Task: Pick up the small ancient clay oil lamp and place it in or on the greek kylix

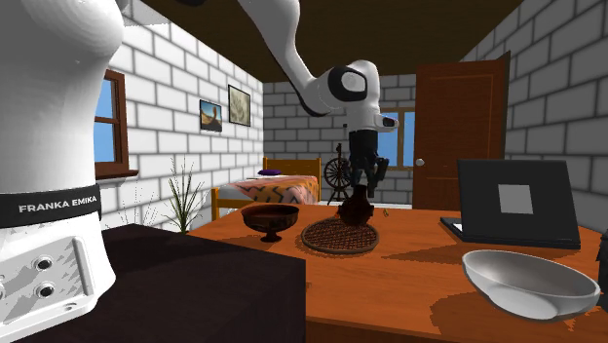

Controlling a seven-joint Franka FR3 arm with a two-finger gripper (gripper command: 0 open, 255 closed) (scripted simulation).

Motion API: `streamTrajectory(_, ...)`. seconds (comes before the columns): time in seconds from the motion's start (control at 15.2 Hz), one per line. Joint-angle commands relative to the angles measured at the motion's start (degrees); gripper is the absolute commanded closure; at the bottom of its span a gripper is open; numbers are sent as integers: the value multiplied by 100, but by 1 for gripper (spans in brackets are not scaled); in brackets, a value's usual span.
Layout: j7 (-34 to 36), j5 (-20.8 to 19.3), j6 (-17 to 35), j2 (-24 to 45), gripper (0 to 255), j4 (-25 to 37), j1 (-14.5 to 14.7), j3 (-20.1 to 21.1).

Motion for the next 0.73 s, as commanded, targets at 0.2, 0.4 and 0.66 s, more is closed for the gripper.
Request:
streamTrajectory(0.2,643,-73,48,-172,255,-234,573,73)
streamTrajectory(0.4,1022,-98,40,-218,255,-280,887,139)
streamTrajectory(0.66,1521,-113,-8,-221,255,-246,1275,245)
